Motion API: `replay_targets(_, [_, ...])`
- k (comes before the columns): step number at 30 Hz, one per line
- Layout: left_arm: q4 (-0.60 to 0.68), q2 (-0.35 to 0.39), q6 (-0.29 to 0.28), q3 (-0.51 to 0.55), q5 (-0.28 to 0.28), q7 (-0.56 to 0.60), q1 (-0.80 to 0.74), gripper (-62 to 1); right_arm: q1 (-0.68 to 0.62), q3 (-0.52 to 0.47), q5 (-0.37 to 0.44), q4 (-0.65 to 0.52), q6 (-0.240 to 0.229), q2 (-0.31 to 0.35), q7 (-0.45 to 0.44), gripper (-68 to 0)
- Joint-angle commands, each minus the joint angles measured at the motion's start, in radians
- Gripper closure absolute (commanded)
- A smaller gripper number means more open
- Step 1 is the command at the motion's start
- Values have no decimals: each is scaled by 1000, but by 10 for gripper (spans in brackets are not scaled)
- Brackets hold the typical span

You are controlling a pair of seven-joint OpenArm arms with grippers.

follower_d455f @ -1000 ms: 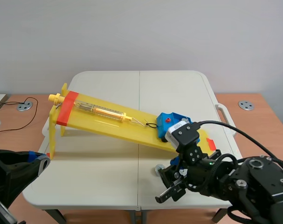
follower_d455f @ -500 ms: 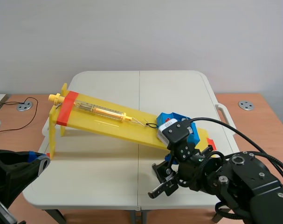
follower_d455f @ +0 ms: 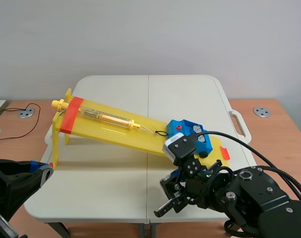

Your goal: Place the four metal weights on the blue cart on the ramp.

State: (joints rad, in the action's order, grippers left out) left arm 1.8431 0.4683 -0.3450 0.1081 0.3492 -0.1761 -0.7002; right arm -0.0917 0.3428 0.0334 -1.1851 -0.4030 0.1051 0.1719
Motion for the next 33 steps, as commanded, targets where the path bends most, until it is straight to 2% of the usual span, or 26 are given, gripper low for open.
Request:
replay_targets(1, [72,-8,-25,16,74,97,22,-27,94,-1,40,-27,41,-17,-135,-184])
replay_targets(7, [72,-8,-25,16,74,97,22,-27,101,-1,40,7,49,-17,-134,-154])
replay_targets(13, [72,-8,-25,16,74,97,22,-27,100,-1,40,16,63,-16,-103,-50])
replay_targets(17, [72,-8,-25,16,74,97,22,-27,100,-1,36,16,71,-13,-84,-9])
replay_targets(23, [72,-8,-25,16,74,97,22,-27,98,-1,34,11,66,-6,-57,-7])
replay_targets(27, [72,-8,-25,16,74,97,22,-27,59,-1,55,-61,66,33,-48,-7])
replay_targets(33, [72,-8,-25,16,74,97,22,-27,-60,-30,123,-275,66,131,-33,-7])
